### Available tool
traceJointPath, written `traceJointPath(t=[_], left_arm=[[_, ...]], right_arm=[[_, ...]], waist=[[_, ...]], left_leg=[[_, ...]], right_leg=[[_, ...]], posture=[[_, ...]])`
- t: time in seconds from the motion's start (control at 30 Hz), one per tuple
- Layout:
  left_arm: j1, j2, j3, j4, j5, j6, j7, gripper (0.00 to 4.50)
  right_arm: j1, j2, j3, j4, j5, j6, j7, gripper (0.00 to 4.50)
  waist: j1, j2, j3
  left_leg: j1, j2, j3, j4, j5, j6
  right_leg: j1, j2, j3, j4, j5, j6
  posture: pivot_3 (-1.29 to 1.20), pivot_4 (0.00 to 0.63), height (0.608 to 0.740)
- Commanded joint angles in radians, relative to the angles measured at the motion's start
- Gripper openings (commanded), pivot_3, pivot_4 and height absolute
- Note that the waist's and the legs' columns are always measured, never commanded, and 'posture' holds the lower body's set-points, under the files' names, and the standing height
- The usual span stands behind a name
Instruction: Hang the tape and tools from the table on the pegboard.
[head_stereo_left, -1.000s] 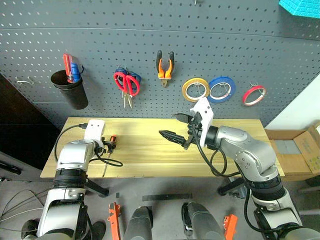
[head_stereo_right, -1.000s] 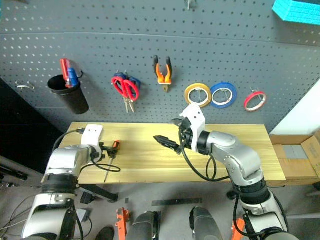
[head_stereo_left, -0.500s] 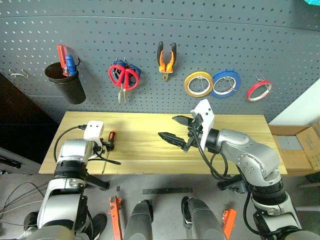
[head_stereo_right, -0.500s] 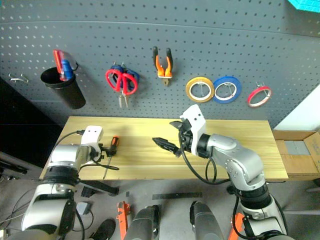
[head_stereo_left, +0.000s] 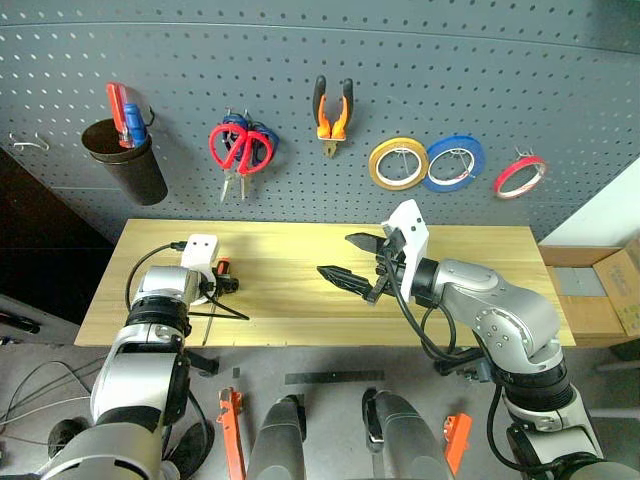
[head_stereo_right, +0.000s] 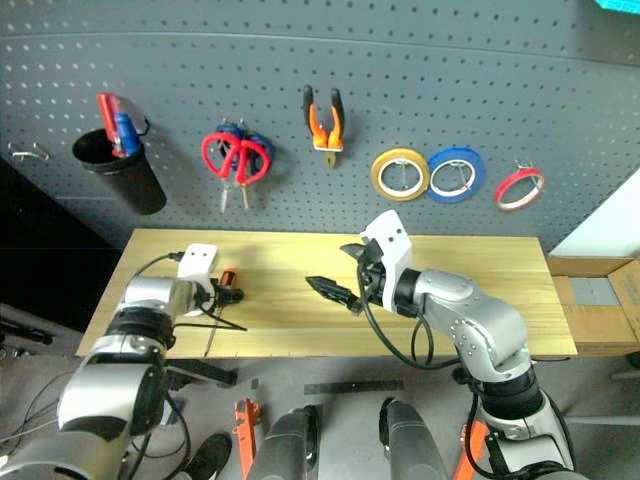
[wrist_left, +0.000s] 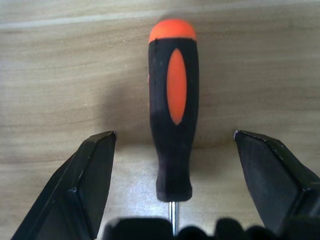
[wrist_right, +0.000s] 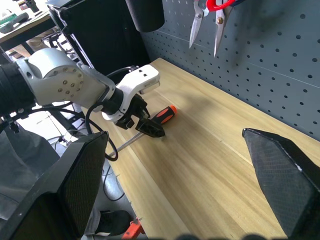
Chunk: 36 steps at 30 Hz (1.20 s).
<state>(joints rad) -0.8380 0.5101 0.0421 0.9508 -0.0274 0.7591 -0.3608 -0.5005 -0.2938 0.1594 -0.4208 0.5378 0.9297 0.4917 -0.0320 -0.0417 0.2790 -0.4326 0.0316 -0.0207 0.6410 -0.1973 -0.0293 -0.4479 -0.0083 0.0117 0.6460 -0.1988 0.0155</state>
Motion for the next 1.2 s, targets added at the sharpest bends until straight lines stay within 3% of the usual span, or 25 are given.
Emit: traceJointPath(t=[0.03, 0.1, 0.2, 0.47, 0.67, 0.93, 1.2], left_arm=[[-0.019, -0.005, -0.016, 0.035, 0.022, -0.010, 0.002, 4.02], [-0.023, -0.006, -0.019, 0.045, 0.024, -0.006, 0.004, 4.02], [-0.025, -0.006, -0.019, 0.048, 0.022, 0.003, 0.001, 3.50], [0.001, 0.001, 0.012, -0.018, -0.012, 0.081, -0.015, 0.72], [0.049, 0.009, 0.047, -0.145, -0.039, 0.146, -0.003, 0.67], [0.337, 0.003, 0.140, -0.856, -0.129, 0.230, 0.010, 0.67], [0.500, -0.101, 0.327, -1.313, -0.208, 0.106, 0.100, 0.67]], right_arm=[[-0.006, -0.004, -0.009, -0.037, 0.010, -0.006, -0.001, 4.50], [-0.004, -0.006, -0.010, -0.035, 0.005, -0.007, -0.003, 4.50], [-0.004, -0.007, -0.011, -0.033, 0.001, -0.007, -0.005, 4.50], [-0.011, -0.008, -0.014, -0.019, -0.004, -0.014, -0.012, 4.50], [-0.025, -0.011, -0.013, 0.014, -0.015, -0.040, 0.000, 4.50], [-0.102, -0.010, -0.053, 0.098, 0.045, -0.108, 0.122, 4.50], [-0.195, 0.032, -0.051, 0.239, 0.037, -0.247, 0.229, 4.50]], waist=[[0.000, 0.000, 0.000], [0.000, 0.000, 0.000], [-0.001, 0.000, 0.001], [-0.001, 0.001, 0.001], [-0.002, 0.001, 0.002], [0.000, 0.001, 0.001], [0.008, -0.002, -0.005]], left_leg=[[0.000, 0.000, 0.000, 0.000, 0.000, 0.000], [0.000, 0.000, 0.000, 0.000, 0.000, 0.000], [0.000, 0.000, 0.000, 0.000, 0.000, 0.000], [0.000, 0.000, 0.000, 0.000, 0.000, 0.000], [0.000, 0.000, 0.001, -0.001, 0.000, 0.000], [-0.001, 0.000, 0.001, -0.002, 0.000, -0.001], [-0.001, -0.002, 0.001, -0.001, 0.000, -0.001]], right_leg=[[0.000, 0.000, 0.000, 0.000, 0.000, 0.000], [0.000, 0.000, 0.000, 0.000, 0.000, 0.000], [0.000, 0.000, 0.000, 0.000, 0.000, 0.001], [0.000, 0.000, 0.000, 0.000, 0.000, 0.001], [-0.001, -0.001, 0.001, -0.001, 0.000, 0.001], [-0.002, -0.002, 0.001, -0.001, 0.000, 0.001], [-0.001, -0.003, 0.001, -0.001, 0.001, 0.003]], posture=[[-0.05, 0.309, 0.740], [-0.05, 0.309, 0.740], [-0.05, 0.309, 0.740], [-0.04, 0.309, 0.740], [-0.03, 0.295, 0.740], [0.01, 0.225, 0.740], [0.06, 0.152, 0.740]])
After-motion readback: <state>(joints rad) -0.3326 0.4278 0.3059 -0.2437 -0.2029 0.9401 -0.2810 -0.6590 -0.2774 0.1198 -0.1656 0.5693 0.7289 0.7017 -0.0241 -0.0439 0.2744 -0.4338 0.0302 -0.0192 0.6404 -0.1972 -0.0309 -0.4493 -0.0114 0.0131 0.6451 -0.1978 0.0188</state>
